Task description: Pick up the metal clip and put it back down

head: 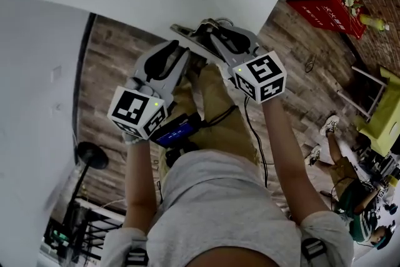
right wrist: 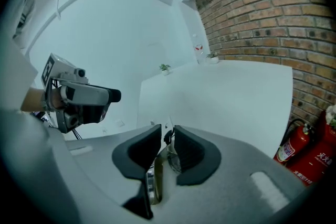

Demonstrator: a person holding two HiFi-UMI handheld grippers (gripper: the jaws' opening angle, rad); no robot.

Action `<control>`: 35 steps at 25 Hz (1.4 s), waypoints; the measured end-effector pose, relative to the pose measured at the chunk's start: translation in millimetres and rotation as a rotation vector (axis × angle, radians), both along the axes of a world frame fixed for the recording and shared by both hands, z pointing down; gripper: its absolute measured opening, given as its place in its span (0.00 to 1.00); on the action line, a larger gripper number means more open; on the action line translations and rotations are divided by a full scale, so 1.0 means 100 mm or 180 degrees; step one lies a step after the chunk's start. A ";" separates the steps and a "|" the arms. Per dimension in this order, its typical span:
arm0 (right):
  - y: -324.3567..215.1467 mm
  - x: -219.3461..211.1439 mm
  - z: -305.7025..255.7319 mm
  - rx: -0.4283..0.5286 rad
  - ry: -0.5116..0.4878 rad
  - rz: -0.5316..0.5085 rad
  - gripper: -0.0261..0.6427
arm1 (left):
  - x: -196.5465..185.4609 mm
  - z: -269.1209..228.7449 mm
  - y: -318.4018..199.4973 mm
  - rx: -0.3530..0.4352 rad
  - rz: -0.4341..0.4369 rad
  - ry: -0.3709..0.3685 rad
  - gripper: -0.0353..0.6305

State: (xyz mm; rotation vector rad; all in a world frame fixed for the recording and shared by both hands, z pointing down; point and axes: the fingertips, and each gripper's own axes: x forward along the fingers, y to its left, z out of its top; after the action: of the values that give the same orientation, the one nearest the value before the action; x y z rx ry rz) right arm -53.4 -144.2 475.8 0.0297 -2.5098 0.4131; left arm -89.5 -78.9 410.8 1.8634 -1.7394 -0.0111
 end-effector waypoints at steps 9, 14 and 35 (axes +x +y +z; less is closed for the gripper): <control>-0.05 0.16 -0.50 0.0510 -0.0277 0.0545 0.03 | -0.15 -0.27 0.03 0.0104 0.0155 -0.0357 0.07; -0.01 0.34 -0.79 0.0719 -0.0396 0.0807 0.03 | -0.12 -0.49 0.01 0.0240 0.0370 -0.0538 0.07; 0.40 0.61 -1.73 0.1114 -0.0909 0.1505 0.03 | -0.23 -1.31 0.34 0.0803 0.0691 -0.0827 0.07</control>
State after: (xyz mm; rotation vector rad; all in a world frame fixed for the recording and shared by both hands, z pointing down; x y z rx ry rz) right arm 8.0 -103.9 302.8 0.7598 -2.8186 0.1612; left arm -112.9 -44.4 280.2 2.3193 -1.7588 0.1049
